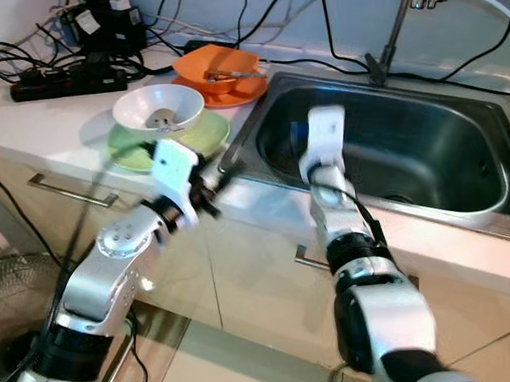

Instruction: Kitchen organization

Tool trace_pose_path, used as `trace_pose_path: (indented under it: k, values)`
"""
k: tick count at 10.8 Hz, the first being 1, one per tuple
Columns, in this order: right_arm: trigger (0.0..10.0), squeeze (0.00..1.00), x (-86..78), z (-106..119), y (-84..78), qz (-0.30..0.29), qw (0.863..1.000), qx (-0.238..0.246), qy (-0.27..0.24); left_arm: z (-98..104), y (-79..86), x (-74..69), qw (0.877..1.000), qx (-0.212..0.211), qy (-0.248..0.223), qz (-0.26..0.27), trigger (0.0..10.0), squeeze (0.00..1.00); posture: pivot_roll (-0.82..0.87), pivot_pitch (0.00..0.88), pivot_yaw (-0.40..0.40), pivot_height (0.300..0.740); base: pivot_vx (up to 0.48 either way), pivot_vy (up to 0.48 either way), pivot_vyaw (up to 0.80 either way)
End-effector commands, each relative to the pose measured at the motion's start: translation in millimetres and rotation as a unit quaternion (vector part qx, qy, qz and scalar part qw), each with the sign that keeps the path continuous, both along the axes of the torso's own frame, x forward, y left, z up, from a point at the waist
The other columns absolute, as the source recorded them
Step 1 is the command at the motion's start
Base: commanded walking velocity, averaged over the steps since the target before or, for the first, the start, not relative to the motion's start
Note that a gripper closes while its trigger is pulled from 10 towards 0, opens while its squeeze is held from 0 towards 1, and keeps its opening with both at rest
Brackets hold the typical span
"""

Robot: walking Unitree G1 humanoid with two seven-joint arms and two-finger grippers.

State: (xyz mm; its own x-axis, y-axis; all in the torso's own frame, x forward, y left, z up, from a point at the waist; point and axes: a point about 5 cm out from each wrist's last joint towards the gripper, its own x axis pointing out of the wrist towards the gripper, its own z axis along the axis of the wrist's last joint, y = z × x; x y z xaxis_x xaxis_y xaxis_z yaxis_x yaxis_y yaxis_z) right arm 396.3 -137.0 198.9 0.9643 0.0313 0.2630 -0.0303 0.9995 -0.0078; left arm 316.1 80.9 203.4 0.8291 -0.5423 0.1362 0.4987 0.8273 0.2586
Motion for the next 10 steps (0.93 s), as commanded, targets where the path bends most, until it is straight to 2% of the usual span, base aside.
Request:
trace_pose_path:
  k: [1, 3, 4, 5, 6, 8, 10]
  values:
    - [10.0, 0.0, -4.6, 14.6, 1.7, 0.01, 0.999, 0.024, -0.046, 13.1, -1.6, -0.1, 0.997, 0.039, -0.058, 0.021, 10.0, 0.0, 0.09, 0.075, -0.001, 0.74, 0.0, 0.0, 0.0]
    - [10.0, 0.0, -13.8, 13.2, 7.5, 0.02, 0.997, 0.037, -0.062, 18.9, -2.3, 1.5, 0.985, 0.111, -0.114, 0.06, 10.0, 0.0, 0.09, 0.075, -0.002, 0.74, 0.0, 0.0, 0.0]
    - [10.0, 0.0, -20.5, -0.8, 7.4, 0.019, 0.998, 0.048, -0.044, 21.6, 0.3, 2.5, 0.968, 0.174, -0.164, 0.081, 10.0, 0.0, 0.09, 0.074, -0.004, 0.74, 0.0, 0.0, 0.0]
    - [10.0, 0.0, -25.2, -10.7, 6.5, 0.017, 0.998, 0.053, -0.029, 20.8, 5.2, 2.4, 0.954, 0.212, -0.188, 0.093, 10.0, 0.0, 0.1, 0.075, -0.007, 0.74, 0.0, 0.0, 0.0]
    - [10.0, 0.0, -31.7, -23.0, 4.8, 0.013, 0.998, 0.061, -0.006, 17.7, 16.8, 1.9, 0.928, 0.28, -0.213, 0.126, 10.0, 0.0, 0.1, 0.074, -0.014, 0.74, 0.0, 0.0, 0.0]
    - [10.0, 0.0, -33.8, -26.4, 4.3, 0.011, 0.998, 0.065, 0.002, 13.8, 25.5, 5.6, 0.9, 0.345, -0.218, 0.152, 10.0, 0.0, 0.1, 0.067, -0.014, 0.74, 0.0, 0.0, 0.0]
    - [10.0, 0.0, -33.8, -23.7, 3.2, 0.01, 0.998, 0.067, 0.001, 6.6, 26.9, 10.0, 0.897, 0.363, -0.198, 0.152, 10.0, 0.0, 0.1, 0.062, -0.013, 0.74, 0.0, 0.0, 0.0]
